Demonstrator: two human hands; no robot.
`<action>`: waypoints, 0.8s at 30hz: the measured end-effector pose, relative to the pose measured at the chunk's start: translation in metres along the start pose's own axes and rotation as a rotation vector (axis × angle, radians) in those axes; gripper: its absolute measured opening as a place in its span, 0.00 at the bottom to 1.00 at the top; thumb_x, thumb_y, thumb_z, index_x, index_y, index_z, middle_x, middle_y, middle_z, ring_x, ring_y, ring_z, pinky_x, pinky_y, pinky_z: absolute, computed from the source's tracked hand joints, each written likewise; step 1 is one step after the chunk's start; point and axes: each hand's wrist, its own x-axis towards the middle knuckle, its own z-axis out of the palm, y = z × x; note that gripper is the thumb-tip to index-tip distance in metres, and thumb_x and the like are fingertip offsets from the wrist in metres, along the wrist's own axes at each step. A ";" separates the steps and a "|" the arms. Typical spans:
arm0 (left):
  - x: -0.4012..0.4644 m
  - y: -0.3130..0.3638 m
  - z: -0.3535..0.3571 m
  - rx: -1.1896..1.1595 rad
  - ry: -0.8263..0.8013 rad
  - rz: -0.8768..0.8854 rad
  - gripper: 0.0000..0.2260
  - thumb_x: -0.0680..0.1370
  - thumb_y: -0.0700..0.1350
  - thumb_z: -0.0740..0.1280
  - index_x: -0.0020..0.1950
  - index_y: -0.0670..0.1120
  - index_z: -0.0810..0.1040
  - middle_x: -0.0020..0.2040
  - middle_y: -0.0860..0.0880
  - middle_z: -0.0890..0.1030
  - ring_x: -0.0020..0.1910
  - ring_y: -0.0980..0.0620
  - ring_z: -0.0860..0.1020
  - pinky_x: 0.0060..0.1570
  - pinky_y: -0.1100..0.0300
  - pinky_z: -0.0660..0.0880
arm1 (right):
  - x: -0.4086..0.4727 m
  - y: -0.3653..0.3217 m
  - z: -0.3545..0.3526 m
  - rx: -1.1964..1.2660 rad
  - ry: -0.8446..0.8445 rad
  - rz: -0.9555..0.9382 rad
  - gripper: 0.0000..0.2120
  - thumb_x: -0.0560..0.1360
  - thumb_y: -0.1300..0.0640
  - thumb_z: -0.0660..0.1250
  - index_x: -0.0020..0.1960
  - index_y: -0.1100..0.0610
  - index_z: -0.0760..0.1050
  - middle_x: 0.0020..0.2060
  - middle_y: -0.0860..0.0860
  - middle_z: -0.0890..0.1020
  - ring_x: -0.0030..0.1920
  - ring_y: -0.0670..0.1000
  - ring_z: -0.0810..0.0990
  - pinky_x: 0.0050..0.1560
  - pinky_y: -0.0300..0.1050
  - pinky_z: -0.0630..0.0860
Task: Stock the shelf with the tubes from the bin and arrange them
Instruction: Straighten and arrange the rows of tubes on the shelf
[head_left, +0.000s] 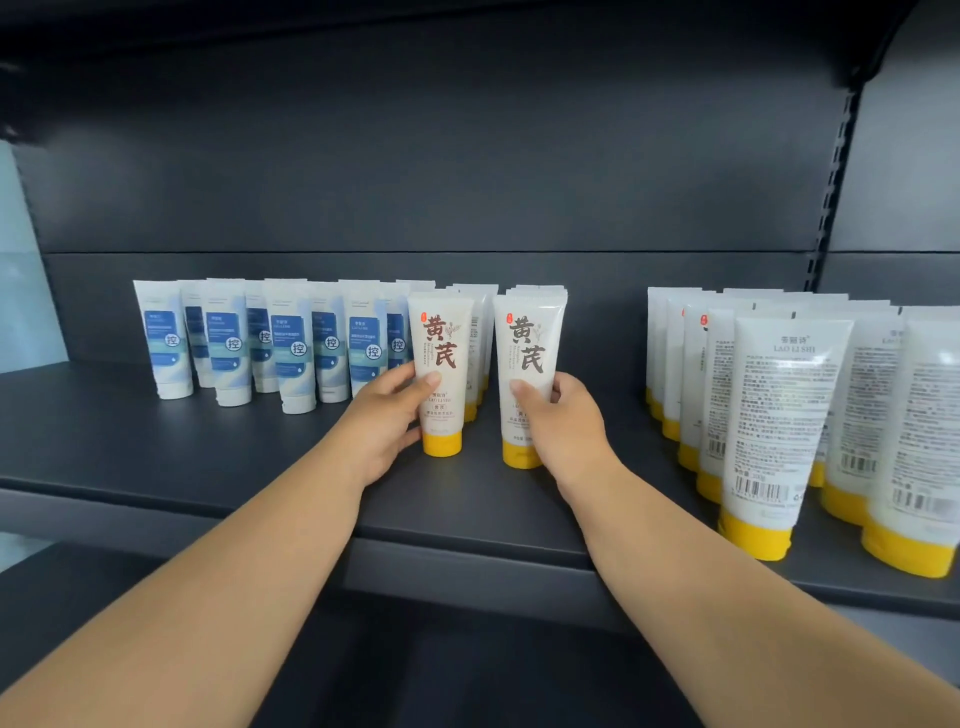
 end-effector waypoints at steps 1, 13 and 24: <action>-0.001 0.001 -0.005 0.005 -0.006 -0.005 0.10 0.79 0.42 0.61 0.59 0.50 0.74 0.56 0.49 0.78 0.55 0.51 0.76 0.52 0.56 0.70 | -0.001 -0.001 0.003 -0.006 -0.014 -0.001 0.16 0.77 0.51 0.62 0.62 0.57 0.70 0.57 0.53 0.78 0.55 0.52 0.77 0.53 0.46 0.75; -0.005 0.013 -0.094 0.011 0.071 0.012 0.07 0.79 0.42 0.60 0.50 0.52 0.76 0.47 0.54 0.80 0.46 0.56 0.78 0.48 0.59 0.73 | 0.001 -0.023 0.076 -0.067 -0.180 -0.042 0.18 0.76 0.52 0.65 0.62 0.59 0.71 0.60 0.55 0.77 0.60 0.54 0.76 0.62 0.49 0.72; -0.009 0.010 -0.105 -0.045 -0.067 -0.035 0.08 0.78 0.42 0.60 0.50 0.52 0.77 0.39 0.56 0.84 0.37 0.59 0.82 0.41 0.58 0.78 | -0.016 -0.022 0.047 -0.269 -0.193 -0.178 0.17 0.75 0.49 0.65 0.59 0.58 0.73 0.55 0.51 0.79 0.57 0.52 0.77 0.52 0.41 0.71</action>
